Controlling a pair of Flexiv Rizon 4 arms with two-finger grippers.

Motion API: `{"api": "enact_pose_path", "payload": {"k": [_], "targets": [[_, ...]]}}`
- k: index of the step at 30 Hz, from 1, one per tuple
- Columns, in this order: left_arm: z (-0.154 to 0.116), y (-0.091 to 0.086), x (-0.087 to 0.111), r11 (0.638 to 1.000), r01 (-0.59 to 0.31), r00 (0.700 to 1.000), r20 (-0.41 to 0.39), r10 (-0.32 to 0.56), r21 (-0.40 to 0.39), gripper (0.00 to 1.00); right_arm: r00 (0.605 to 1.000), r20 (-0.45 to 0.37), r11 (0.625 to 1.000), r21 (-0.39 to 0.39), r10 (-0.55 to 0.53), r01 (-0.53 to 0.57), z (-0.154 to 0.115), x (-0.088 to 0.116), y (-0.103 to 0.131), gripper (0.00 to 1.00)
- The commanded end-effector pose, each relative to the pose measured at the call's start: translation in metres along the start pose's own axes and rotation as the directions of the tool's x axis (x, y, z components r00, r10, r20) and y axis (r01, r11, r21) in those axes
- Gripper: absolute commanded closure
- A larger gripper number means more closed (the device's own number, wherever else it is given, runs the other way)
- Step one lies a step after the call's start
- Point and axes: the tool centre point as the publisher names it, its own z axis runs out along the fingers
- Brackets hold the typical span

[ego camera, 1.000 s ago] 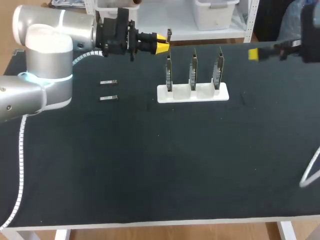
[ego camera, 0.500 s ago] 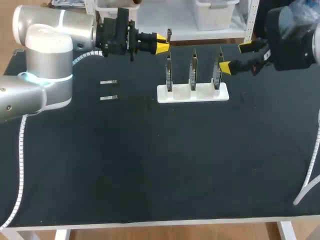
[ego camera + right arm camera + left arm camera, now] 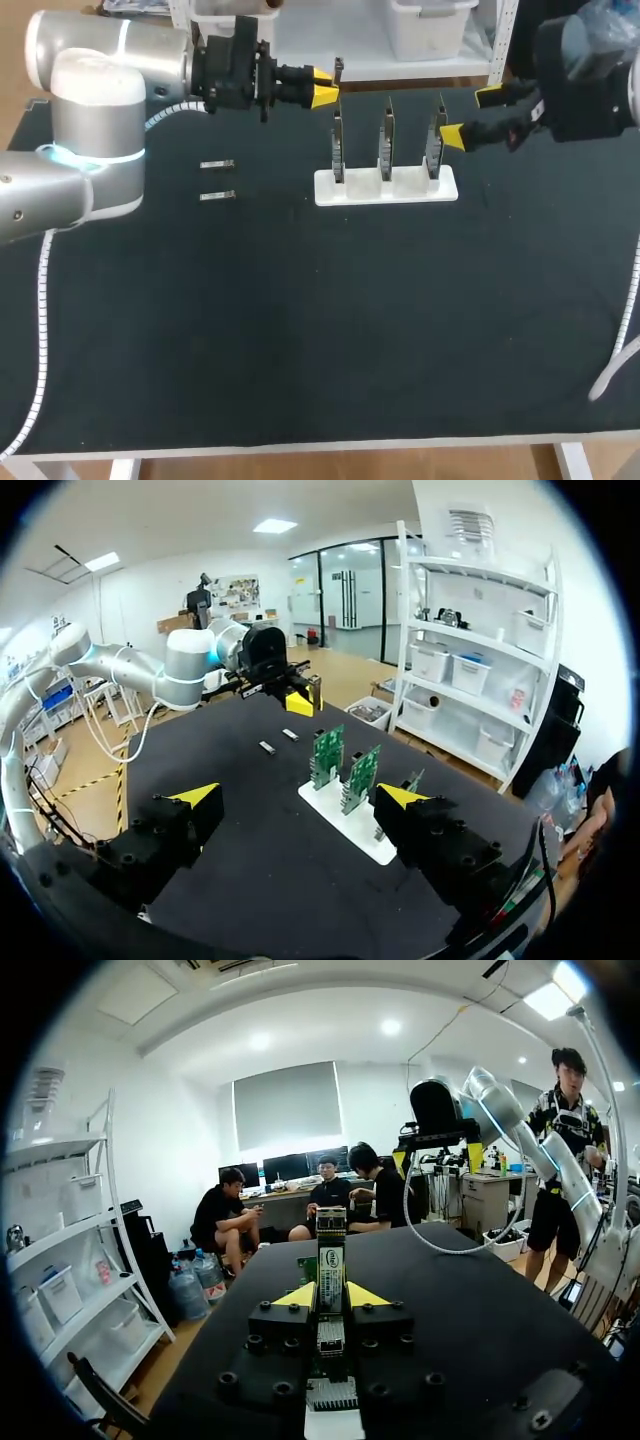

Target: Pick up the optical module with the left hand, and insert it into the network port with the right hand.

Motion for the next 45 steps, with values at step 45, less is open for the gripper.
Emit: {"api": "enact_pose_path", "payload": {"k": [45], "targets": [[0.000, 0.001, 0.000, 1.000, -0.001, 1.000, -0.001, 0.001, 0.001, 1.00, 0.873, 0.164, 0.609, -0.658, -0.459, 0.443, 0.100, -0.063, 0.013, 0.00]]}}
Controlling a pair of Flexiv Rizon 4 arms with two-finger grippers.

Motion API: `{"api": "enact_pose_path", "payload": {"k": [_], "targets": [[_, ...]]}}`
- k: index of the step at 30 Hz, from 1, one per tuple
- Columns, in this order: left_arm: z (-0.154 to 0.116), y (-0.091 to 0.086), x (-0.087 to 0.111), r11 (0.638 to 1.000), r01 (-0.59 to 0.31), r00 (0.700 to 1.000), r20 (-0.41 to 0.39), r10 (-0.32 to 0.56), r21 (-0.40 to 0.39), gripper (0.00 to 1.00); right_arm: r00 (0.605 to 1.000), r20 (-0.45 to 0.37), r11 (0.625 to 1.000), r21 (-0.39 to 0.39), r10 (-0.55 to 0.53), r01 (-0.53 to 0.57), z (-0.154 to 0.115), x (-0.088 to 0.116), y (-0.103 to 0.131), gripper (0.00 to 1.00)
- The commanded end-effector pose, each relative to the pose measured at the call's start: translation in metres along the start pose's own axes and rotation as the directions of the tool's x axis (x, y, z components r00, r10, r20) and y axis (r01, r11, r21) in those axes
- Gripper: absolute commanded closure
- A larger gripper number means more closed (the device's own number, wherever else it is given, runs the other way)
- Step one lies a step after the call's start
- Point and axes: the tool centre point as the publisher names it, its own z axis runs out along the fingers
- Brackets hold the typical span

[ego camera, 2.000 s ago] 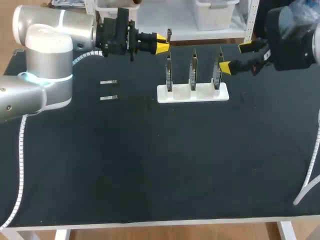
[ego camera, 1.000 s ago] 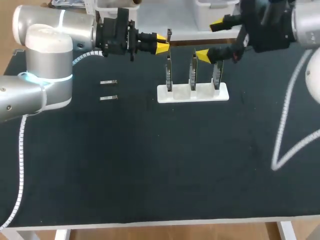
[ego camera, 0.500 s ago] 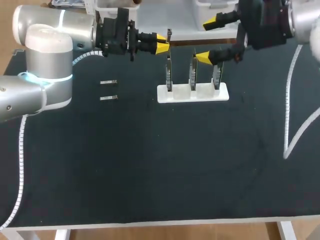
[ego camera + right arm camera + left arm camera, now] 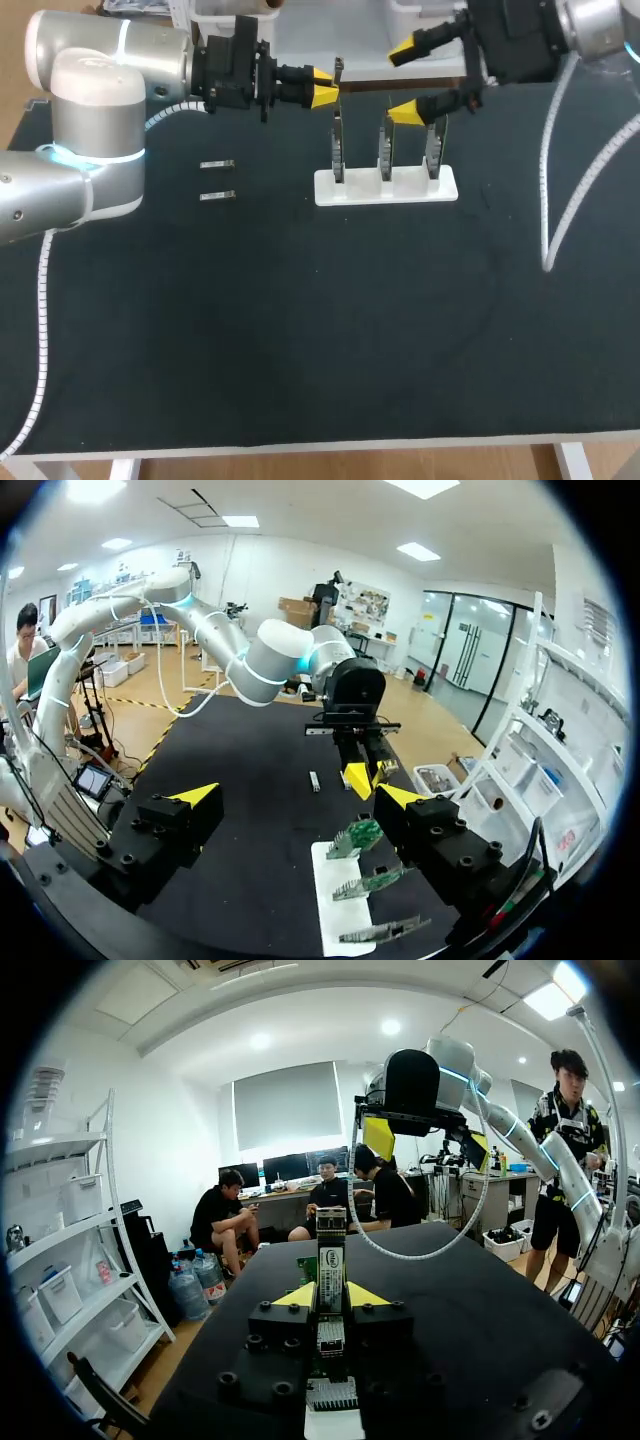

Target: Pick up the optical module with the left hand, and insert it into the network port with the right hand.

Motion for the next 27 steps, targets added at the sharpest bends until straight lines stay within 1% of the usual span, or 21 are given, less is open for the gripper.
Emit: {"api": "enact_pose_path", "payload": {"k": [1, 5, 7, 9, 11, 12, 14, 19, 21, 22, 27], "targets": [[0.000, 0.001, 0.000, 1.000, -0.001, 1.000, -0.001, 0.001, 0.001, 1.00, 0.999, 0.024, 0.937, -0.347, -0.021, 0.028, 0.026, 0.002, -0.018, 0.00], [0.000, 0.001, 0.000, 1.000, -0.001, 1.000, -0.001, 0.001, 0.001, 1.00, 0.997, 0.055, 0.940, -0.336, -0.047, 0.063, 0.027, 0.000, -0.020, 0.00], [0.000, 0.001, 0.000, 1.000, -0.001, 1.000, -0.001, 0.001, 0.001, 1.00, 0.997, 0.056, 0.943, -0.326, -0.056, 0.071, 0.023, 0.000, -0.024, 0.00], [0.000, 0.001, 0.000, 1.000, -0.001, 1.000, -0.001, 0.001, 0.001, 1.00, 0.994, 0.074, 0.948, -0.305, -0.075, 0.094, 0.019, -0.001, -0.029, 0.00], [0.000, 0.001, 0.000, 1.000, -0.001, 1.000, -0.001, 0.001, 0.001, 1.00, 0.994, 0.071, 0.955, -0.283, -0.078, 0.095, 0.014, 0.000, -0.035, 0.00], [0.000, 0.001, 0.000, 1.000, -0.001, 1.000, -0.001, 0.001, 0.001, 1.00, 0.992, 0.090, 0.956, -0.274, -0.084, 0.106, 0.011, -0.001, -0.038, 0.00], [0.000, 0.001, 0.000, 1.000, -0.001, 1.000, -0.001, 0.001, 0.001, 1.00, 0.991, 0.090, 0.956, -0.271, -0.096, 0.117, 0.011, -0.003, -0.041, 0.00], [0.000, 0.001, 0.000, 1.000, -0.001, 1.000, -0.001, 0.001, 0.001, 1.00, 0.985, 0.133, 0.950, -0.276, -0.110, 0.144, 0.020, -0.005, -0.049, 0.00], [0.000, 0.001, 0.000, 1.000, -0.001, 1.000, -0.001, 0.001, 0.001, 1.00, 0.985, 0.133, 0.948, -0.284, -0.112, 0.146, 0.027, -0.004, -0.050, 0.00], [0.000, 0.001, 0.000, 1.000, -0.001, 1.000, -0.001, 0.001, 0.001, 1.00, 0.983, 0.151, 0.945, -0.292, -0.109, 0.149, 0.030, -0.004, -0.051, 0.00], [0.000, 0.001, 0.000, 1.000, -0.001, 1.000, -0.001, 0.001, 0.001, 1.00, 0.980, 0.170, 0.942, -0.301, -0.101, 0.149, 0.043, -0.001, -0.054, 0.00]]}}
